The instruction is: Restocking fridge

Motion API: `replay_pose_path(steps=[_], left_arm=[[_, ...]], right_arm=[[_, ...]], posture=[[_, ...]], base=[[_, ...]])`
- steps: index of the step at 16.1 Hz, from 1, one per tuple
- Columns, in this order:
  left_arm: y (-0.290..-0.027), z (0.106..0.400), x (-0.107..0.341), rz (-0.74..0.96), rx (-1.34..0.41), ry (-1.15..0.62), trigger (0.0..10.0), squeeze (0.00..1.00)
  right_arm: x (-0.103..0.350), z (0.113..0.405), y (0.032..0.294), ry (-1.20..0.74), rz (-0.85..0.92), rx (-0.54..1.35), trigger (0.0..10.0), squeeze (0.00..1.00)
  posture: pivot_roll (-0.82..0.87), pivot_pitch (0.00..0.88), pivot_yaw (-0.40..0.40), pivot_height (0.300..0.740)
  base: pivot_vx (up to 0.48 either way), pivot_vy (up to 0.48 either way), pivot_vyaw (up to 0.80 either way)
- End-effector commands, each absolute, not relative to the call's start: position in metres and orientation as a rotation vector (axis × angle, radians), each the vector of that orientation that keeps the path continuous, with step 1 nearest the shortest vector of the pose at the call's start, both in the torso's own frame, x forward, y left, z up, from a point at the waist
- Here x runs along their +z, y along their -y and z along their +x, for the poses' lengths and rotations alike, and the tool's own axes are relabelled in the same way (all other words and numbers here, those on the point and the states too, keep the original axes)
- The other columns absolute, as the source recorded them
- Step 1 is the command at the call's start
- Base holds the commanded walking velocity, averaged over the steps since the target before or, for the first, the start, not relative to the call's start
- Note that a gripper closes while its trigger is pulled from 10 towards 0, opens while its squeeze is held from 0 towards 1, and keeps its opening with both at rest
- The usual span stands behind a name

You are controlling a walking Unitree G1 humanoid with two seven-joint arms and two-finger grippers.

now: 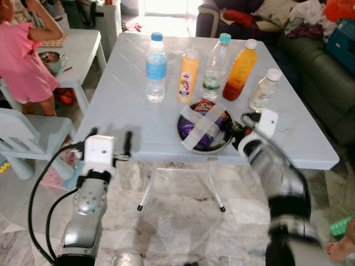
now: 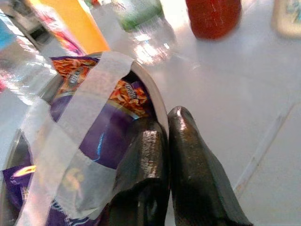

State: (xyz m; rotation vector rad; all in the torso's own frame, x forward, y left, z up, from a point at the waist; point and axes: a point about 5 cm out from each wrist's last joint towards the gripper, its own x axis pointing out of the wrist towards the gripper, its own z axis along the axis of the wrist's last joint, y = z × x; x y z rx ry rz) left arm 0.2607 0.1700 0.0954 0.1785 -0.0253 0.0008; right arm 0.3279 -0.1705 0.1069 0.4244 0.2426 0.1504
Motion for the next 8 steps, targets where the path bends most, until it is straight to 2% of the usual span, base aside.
replay_pose_path(steps=[1, 4, 5, 8], left_arm=[[-0.173, 0.261, 0.091, 0.198, 0.027, -0.001, 10.0, 0.0], [-0.185, 0.264, 0.087, 0.226, 0.084, -0.008, 10.0, 0.0], [-0.19, 0.264, 0.083, 0.226, 0.116, -0.032, 10.0, 0.0], [-0.189, 0.262, 0.075, 0.22, 0.13, -0.063, 10.0, 0.0]], right_arm=[[0.119, 0.323, 0.17, -0.159, 0.375, 0.148, 0.0, 0.0], [0.12, 0.3, 0.165, -0.09, 0.318, 0.119, 0.0, 0.0], [0.121, 0.292, 0.163, -0.073, 0.315, 0.102, 10.0, 0.0], [0.125, 0.28, 0.153, -0.035, 0.29, 0.1, 10.0, 0.0]], posture=[[0.08, 0.0, -0.037, 0.74], [0.06, 0.0, -0.013, 0.74], [0.05, 0.0, -0.004, 0.74], [0.03, 0.0, 0.009, 0.74]], base=[[0.0, 0.0, 0.0], [0.0, 0.0, 0.0], [0.0, 0.0, 0.0], [0.0, 0.0, 0.0]])
